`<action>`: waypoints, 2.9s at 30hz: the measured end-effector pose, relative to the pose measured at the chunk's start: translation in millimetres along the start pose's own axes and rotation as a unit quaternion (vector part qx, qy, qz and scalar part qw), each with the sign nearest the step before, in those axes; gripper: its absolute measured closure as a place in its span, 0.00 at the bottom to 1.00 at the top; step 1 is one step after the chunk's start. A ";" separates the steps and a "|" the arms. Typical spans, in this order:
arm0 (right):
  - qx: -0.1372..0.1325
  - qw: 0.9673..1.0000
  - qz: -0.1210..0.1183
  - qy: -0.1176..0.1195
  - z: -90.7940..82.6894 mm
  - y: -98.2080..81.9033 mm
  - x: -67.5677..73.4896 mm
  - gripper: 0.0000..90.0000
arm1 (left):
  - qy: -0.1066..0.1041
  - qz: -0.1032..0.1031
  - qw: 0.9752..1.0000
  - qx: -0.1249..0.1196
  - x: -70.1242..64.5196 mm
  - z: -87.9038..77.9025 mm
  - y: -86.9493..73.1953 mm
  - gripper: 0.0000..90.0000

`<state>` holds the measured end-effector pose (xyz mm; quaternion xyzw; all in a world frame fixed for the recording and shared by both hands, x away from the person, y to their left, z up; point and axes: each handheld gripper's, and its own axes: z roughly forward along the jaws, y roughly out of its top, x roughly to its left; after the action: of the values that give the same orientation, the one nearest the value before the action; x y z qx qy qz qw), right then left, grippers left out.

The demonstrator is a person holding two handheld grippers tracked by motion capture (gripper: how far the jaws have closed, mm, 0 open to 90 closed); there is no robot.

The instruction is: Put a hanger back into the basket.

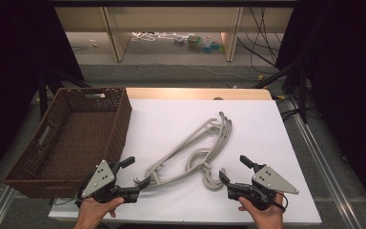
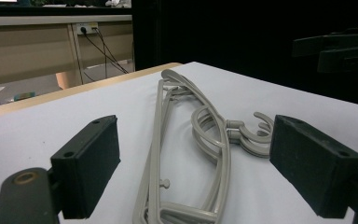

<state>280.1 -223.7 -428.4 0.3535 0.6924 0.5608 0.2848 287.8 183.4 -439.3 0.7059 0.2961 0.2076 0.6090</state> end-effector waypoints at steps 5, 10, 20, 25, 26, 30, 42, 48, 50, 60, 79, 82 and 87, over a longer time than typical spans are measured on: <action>0.004 1.000 0.001 -0.005 -1.6 0.6 -2.1 0.18 | -0.011 -0.007 1.000 0.005 -1.4 4.7 -1.4 0.17; 0.000 1.000 -0.001 -0.004 -1.8 0.1 -3.7 0.18 | -0.023 -0.006 1.000 0.004 -4.5 9.8 -0.1 0.17; 0.007 1.000 0.001 -0.004 1.2 -2.1 -7.0 0.18 | -0.059 0.022 0.997 0.040 -15.6 32.1 4.8 0.17; 0.016 1.000 -0.001 -0.006 -0.6 -3.4 -5.1 0.18 | -0.076 0.076 0.989 0.102 -29.3 57.2 10.0 0.18; 0.014 1.000 0.000 -0.005 -0.5 -3.5 -5.1 0.18 | -0.075 0.080 0.987 0.117 -32.2 62.4 9.9 0.19; 0.009 1.000 0.000 -0.008 -1.7 -2.6 -5.4 0.18 | -0.086 0.089 0.978 0.165 -39.1 79.5 7.5 0.19; 0.020 1.000 0.005 -0.003 -2.2 -1.0 -1.0 0.19 | -0.086 0.136 0.942 0.295 -38.9 132.9 4.9 0.31; 0.020 1.000 0.008 0.007 1.0 -1.8 -0.2 0.19 | -0.075 0.148 0.928 0.334 -37.8 145.9 1.0 0.37; 0.025 1.000 0.001 0.005 1.2 -1.0 0.0 0.20 | -0.078 0.150 0.924 0.343 -38.9 147.8 0.4 0.40; 0.029 1.000 0.000 0.011 2.3 -0.8 0.6 0.20 | -0.089 0.143 0.915 0.366 -34.2 154.3 1.7 0.58; 0.036 0.999 -0.006 0.031 6.8 -1.9 3.6 0.23 | -0.091 0.132 0.909 0.385 -34.0 168.6 5.9 0.87; 0.037 0.999 -0.006 0.029 6.3 -1.7 3.3 0.23 | -0.095 0.128 0.909 0.386 -33.2 168.2 7.0 0.88; 0.031 0.999 -0.005 0.033 7.1 -1.8 3.0 0.23 | -0.092 0.117 0.912 0.381 -33.0 163.6 14.1 0.89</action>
<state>283.6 -217.4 -431.6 0.3402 0.7201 0.5489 0.2539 372.7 39.6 -451.3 0.9300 0.2109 0.0831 0.2893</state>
